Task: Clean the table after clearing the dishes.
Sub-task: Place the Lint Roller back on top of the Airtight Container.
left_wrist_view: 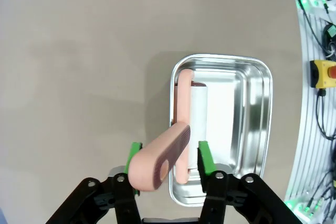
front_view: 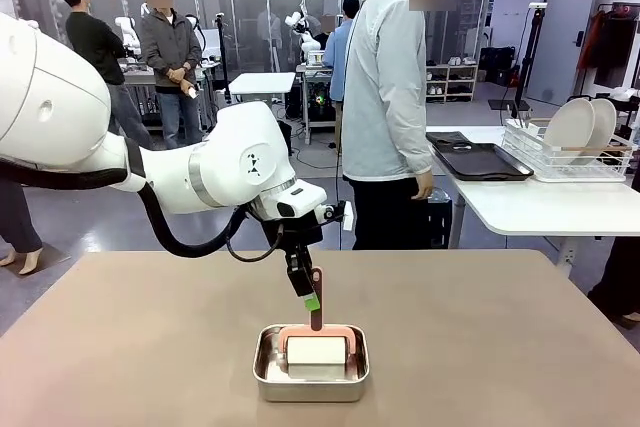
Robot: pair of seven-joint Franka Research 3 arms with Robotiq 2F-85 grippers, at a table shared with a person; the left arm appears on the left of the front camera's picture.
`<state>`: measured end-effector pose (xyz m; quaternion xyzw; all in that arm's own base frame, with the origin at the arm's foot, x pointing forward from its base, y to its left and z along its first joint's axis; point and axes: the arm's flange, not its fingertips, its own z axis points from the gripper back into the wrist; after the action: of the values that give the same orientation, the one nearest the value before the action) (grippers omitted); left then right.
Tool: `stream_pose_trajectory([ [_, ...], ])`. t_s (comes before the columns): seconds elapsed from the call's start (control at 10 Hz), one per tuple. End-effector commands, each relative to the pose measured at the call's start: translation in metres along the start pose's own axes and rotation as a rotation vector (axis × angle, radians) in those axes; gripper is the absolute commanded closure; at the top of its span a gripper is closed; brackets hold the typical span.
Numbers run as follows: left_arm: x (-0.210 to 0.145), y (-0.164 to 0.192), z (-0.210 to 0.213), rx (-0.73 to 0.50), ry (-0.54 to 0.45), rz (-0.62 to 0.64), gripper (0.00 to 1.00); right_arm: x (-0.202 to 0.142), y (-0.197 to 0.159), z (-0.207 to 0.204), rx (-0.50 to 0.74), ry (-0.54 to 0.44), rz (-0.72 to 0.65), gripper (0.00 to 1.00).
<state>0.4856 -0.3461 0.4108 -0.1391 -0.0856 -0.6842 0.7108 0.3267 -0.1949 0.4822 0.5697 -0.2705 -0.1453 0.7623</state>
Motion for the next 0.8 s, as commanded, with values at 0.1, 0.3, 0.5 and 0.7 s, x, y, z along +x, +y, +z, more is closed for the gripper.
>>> stream_pose_trajectory([
  [0.1, 0.0018, -0.0070, 0.0152, 0.044, -0.025, 0.004, 0.00, -0.0010, 0.0029, 0.0000, 0.008, 0.003, 0.004, 0.00],
  [0.3, 0.0030, -0.0082, 0.0157, 0.045, -0.023, 0.002, 0.06, -0.0010, 0.0029, 0.0000, 0.008, 0.003, 0.004, 0.00],
  [0.5, 0.0036, -0.0088, 0.0161, 0.049, -0.020, 0.001, 0.00, -0.0010, 0.0029, 0.0000, 0.008, 0.003, 0.004, 0.00],
  [0.7, 0.0023, -0.0089, 0.0177, 0.061, -0.020, -0.002, 0.00, -0.0010, 0.0029, 0.0000, 0.008, 0.003, 0.004, 0.00],
])
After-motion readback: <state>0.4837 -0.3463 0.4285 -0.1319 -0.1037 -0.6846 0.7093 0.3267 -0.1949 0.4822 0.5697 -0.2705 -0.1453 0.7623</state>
